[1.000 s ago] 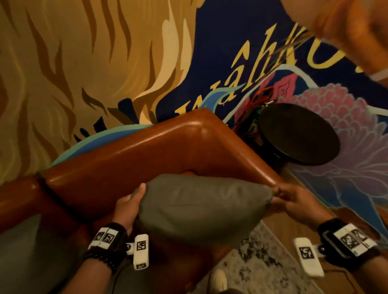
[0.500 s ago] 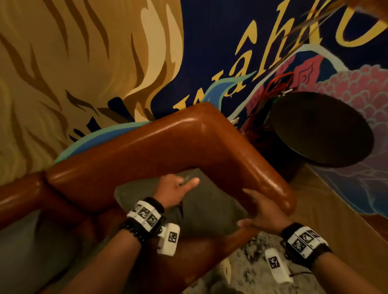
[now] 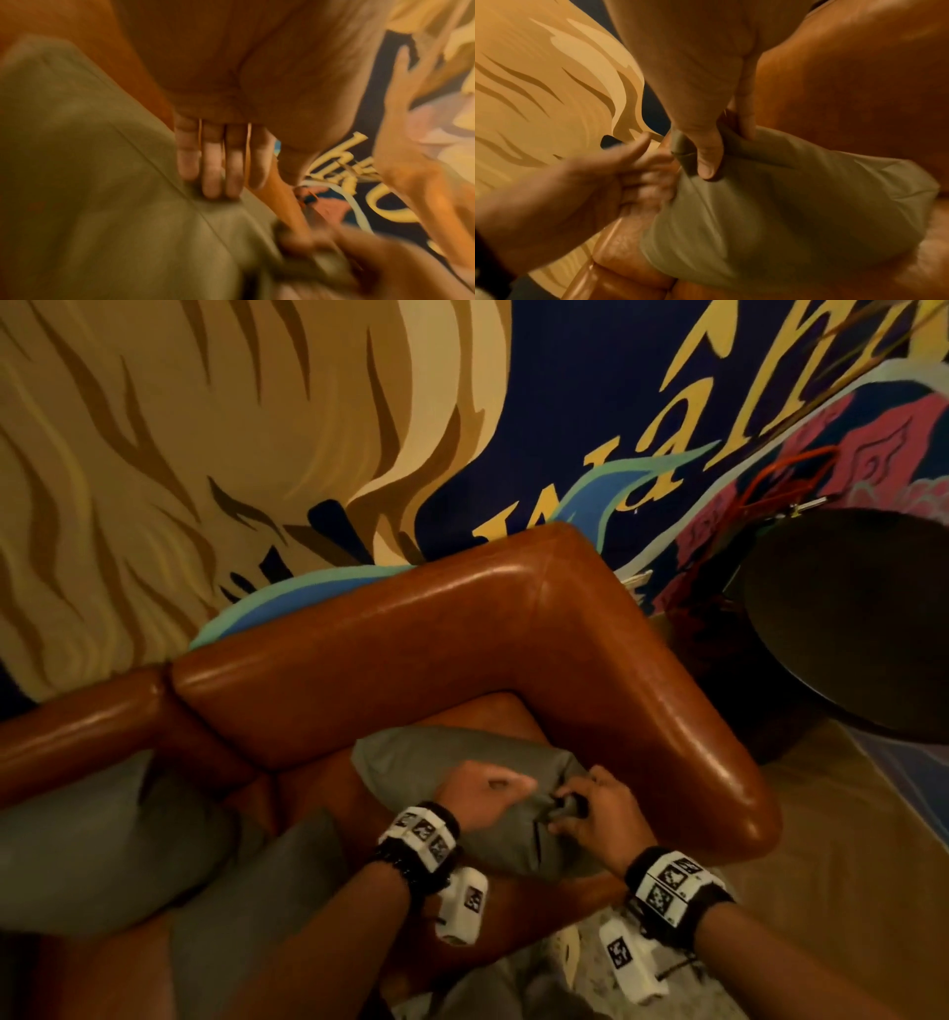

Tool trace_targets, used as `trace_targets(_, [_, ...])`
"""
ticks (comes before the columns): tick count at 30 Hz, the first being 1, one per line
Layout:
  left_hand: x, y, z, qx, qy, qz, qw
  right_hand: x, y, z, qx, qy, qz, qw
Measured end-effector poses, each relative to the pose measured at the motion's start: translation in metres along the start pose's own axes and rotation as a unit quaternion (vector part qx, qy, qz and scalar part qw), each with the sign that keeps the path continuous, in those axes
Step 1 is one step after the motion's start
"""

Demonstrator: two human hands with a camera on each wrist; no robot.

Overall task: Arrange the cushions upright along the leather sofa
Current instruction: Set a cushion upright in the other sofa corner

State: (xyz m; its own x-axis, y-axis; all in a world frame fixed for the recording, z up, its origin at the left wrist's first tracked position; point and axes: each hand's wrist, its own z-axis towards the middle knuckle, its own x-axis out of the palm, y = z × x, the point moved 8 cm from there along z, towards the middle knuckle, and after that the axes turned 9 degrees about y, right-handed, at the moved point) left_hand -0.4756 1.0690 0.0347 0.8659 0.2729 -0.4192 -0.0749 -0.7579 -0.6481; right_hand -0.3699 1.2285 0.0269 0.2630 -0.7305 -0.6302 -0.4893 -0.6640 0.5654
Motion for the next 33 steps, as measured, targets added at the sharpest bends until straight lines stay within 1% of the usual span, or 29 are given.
trace_targets(1, [-0.028, 0.022, -0.005, -0.029, -0.067, -0.004, 0.997, -0.002, -0.003, 0.000, 0.004, 0.004, 0.011, 1.000])
trace_targets(2, [-0.057, 0.050, -0.009, -0.073, -0.137, -0.001, 0.988, -0.004, -0.006, 0.000, 0.003, 0.006, 0.017, 1.000])
trace_targets(3, [-0.084, 0.082, -0.015, -0.128, -0.195, 0.013, 0.972, -0.006, -0.008, -0.001, 0.000, 0.006, 0.020, 1.000])
trace_targets(4, [-0.105, 0.112, -0.020, -0.189, -0.225, 0.034, 0.955, -0.009, -0.010, -0.003, -0.004, -0.001, 0.026, 1.000])
trace_targets(5, [-0.121, 0.140, -0.024, -0.245, -0.229, 0.057, 0.940, -0.010, -0.013, -0.005, -0.003, -0.008, 0.029, 1.000])
trace_targets(6, [-0.130, 0.166, -0.023, -0.288, -0.211, 0.067, 0.932, -0.012, -0.016, -0.008, -0.005, -0.016, 0.030, 0.999])
trace_targets(7, [-0.131, 0.187, -0.018, -0.309, -0.178, 0.056, 0.933, -0.011, -0.019, -0.011, -0.006, -0.024, 0.032, 0.999])
trace_targets(8, [-0.129, 0.203, -0.009, -0.308, -0.145, 0.015, 0.940, -0.011, -0.021, -0.016, -0.014, -0.032, 0.036, 0.999])
trace_targets(9, [-0.125, 0.215, 0.000, -0.295, -0.133, -0.056, 0.945, -0.011, -0.021, -0.021, -0.021, -0.037, 0.040, 0.998])
trace_targets(10, [-0.121, 0.226, 0.008, -0.282, -0.135, -0.141, 0.939, -0.012, -0.021, -0.025, -0.026, -0.044, 0.042, 0.998])
trace_targets(11, [-0.118, 0.233, 0.012, -0.283, -0.146, -0.208, 0.925, -0.011, -0.022, -0.030, -0.025, -0.047, 0.040, 0.998])
trace_targets(12, [-0.115, 0.239, 0.016, -0.287, -0.154, -0.251, 0.912, -0.012, -0.024, -0.034, -0.020, -0.050, 0.042, 0.998])
trace_targets(13, [-0.114, 0.243, 0.019, -0.287, -0.158, -0.266, 0.907, -0.012, -0.028, -0.039, -0.007, -0.057, 0.053, 0.997])
trace_targets(15, [-0.121, 0.232, 0.024, -0.262, -0.171, -0.278, 0.908, -0.014, -0.040, -0.052, 0.033, -0.071, 0.079, 0.994])
trace_targets(17, [-0.137, 0.206, 0.033, -0.210, -0.183, -0.270, 0.922, -0.017, -0.048, -0.070, 0.077, -0.085, 0.121, 0.986])
trace_targets(19, [-0.155, 0.162, 0.044, -0.150, -0.185, -0.245, 0.940, -0.018, -0.055, -0.089, 0.115, -0.091, 0.179, 0.973])
trace_targets(21, [-0.170, 0.116, 0.062, -0.094, -0.184, -0.207, 0.956, -0.010, -0.071, -0.105, 0.165, -0.095, 0.234, 0.953])
trace_targets(24, [-0.175, 0.055, 0.104, -0.040, -0.166, -0.155, 0.973, 0.009, -0.100, -0.119, 0.252, -0.094, 0.253, 0.929])
trace_targets(26, [-0.166, 0.021, 0.133, -0.021, -0.149, -0.101, 0.983, 0.026, -0.121, -0.119, 0.300, -0.083, 0.267, 0.912])
trace_targets(28, [-0.150, -0.002, 0.162, -0.009, -0.131, -0.064, 0.989, 0.040, -0.138, -0.114, 0.328, -0.079, 0.275, 0.900])
trace_targets(31, [-0.122, -0.023, 0.200, -0.011, -0.102, -0.023, 0.994, 0.054, -0.163, -0.102, 0.361, -0.086, 0.283, 0.884])
trace_targets(33, [-0.112, -0.032, 0.222, -0.021, -0.100, -0.008, 0.995, 0.059, -0.180, -0.094, 0.369, -0.088, 0.300, 0.875])
